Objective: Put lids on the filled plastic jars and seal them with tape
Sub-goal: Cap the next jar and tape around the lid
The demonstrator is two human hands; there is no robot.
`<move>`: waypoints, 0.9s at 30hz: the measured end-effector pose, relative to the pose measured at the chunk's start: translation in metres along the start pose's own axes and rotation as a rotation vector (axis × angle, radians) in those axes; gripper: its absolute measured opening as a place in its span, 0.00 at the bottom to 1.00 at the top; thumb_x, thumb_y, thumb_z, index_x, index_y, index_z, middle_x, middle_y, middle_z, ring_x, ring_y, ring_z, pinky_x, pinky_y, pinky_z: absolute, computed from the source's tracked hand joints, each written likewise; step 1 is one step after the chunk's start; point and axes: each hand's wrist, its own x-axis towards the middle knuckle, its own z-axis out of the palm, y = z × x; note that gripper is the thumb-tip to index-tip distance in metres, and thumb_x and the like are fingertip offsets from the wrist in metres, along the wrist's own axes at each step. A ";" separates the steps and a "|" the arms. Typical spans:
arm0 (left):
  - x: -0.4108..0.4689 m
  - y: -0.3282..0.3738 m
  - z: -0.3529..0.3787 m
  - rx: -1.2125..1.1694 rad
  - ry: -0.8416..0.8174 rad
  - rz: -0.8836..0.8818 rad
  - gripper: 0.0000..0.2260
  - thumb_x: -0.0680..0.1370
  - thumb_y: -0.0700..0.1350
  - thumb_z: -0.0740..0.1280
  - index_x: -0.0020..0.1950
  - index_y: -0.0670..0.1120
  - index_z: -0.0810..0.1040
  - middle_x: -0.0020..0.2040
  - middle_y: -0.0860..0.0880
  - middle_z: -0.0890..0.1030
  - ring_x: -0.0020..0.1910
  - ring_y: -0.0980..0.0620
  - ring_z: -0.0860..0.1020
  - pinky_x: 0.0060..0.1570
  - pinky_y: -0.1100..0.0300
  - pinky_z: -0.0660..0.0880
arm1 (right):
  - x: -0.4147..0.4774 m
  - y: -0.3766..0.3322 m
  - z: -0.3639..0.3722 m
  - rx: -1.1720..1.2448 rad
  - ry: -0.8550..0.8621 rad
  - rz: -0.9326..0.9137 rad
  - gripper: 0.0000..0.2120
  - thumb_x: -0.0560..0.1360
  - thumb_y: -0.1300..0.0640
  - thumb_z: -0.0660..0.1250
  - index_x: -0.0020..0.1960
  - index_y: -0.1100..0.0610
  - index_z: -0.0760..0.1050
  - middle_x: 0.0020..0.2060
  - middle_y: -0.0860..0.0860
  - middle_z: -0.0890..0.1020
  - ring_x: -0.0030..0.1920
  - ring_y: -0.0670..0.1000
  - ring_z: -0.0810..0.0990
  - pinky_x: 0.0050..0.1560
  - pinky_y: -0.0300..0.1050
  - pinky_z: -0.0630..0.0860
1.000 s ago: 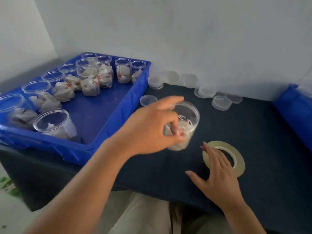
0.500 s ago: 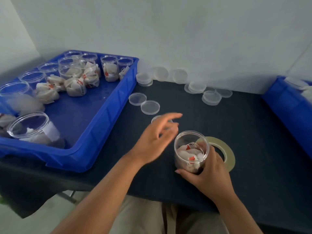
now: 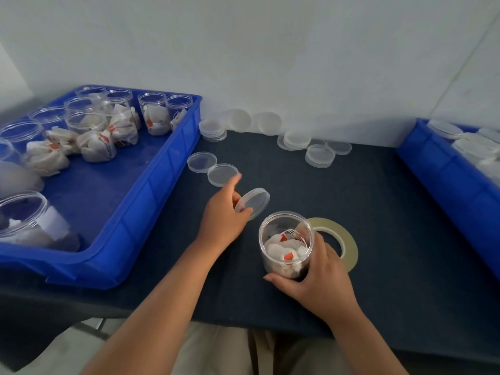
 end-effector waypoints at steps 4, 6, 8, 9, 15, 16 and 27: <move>-0.017 0.021 -0.017 -0.283 -0.125 0.008 0.11 0.83 0.44 0.68 0.62 0.57 0.82 0.54 0.59 0.83 0.56 0.64 0.81 0.61 0.57 0.80 | -0.003 -0.002 0.000 -0.012 0.013 -0.065 0.47 0.64 0.16 0.64 0.72 0.46 0.66 0.55 0.39 0.79 0.55 0.43 0.78 0.55 0.42 0.78; -0.028 0.034 -0.029 -0.493 -0.271 0.017 0.14 0.85 0.43 0.64 0.67 0.58 0.77 0.62 0.59 0.83 0.63 0.60 0.81 0.63 0.57 0.81 | -0.004 -0.001 0.001 -0.026 0.012 -0.063 0.48 0.64 0.16 0.65 0.72 0.47 0.67 0.55 0.41 0.81 0.55 0.44 0.80 0.55 0.43 0.79; -0.037 0.043 -0.043 -0.483 -0.413 0.116 0.23 0.85 0.44 0.63 0.76 0.65 0.67 0.67 0.61 0.81 0.66 0.60 0.80 0.63 0.58 0.80 | -0.004 -0.001 0.001 -0.033 0.017 -0.063 0.48 0.64 0.16 0.64 0.72 0.47 0.66 0.56 0.43 0.82 0.55 0.45 0.80 0.55 0.42 0.78; -0.040 0.046 -0.049 -0.434 -0.477 0.173 0.27 0.85 0.47 0.64 0.79 0.69 0.62 0.68 0.64 0.79 0.67 0.62 0.78 0.63 0.59 0.78 | -0.004 -0.001 0.001 -0.030 0.017 -0.062 0.48 0.65 0.16 0.64 0.72 0.46 0.66 0.56 0.43 0.82 0.55 0.45 0.80 0.54 0.42 0.78; -0.059 0.073 -0.054 0.043 -0.590 0.366 0.43 0.71 0.76 0.70 0.80 0.73 0.51 0.71 0.71 0.62 0.70 0.67 0.67 0.63 0.59 0.73 | -0.003 -0.003 0.002 0.020 0.011 -0.058 0.44 0.66 0.19 0.68 0.70 0.46 0.68 0.51 0.31 0.74 0.51 0.36 0.73 0.51 0.29 0.69; -0.060 0.077 -0.050 0.155 -0.543 0.403 0.42 0.71 0.77 0.67 0.80 0.71 0.52 0.71 0.69 0.61 0.68 0.66 0.68 0.61 0.60 0.74 | -0.002 -0.003 0.002 0.013 0.008 -0.055 0.44 0.66 0.19 0.68 0.70 0.46 0.69 0.52 0.31 0.74 0.52 0.35 0.72 0.51 0.28 0.68; -0.062 0.112 -0.034 0.569 -0.485 0.482 0.37 0.73 0.72 0.69 0.78 0.67 0.58 0.67 0.57 0.68 0.64 0.53 0.71 0.53 0.55 0.77 | -0.001 0.000 0.004 0.029 0.041 -0.121 0.34 0.73 0.24 0.64 0.63 0.52 0.75 0.45 0.28 0.71 0.45 0.35 0.72 0.49 0.30 0.68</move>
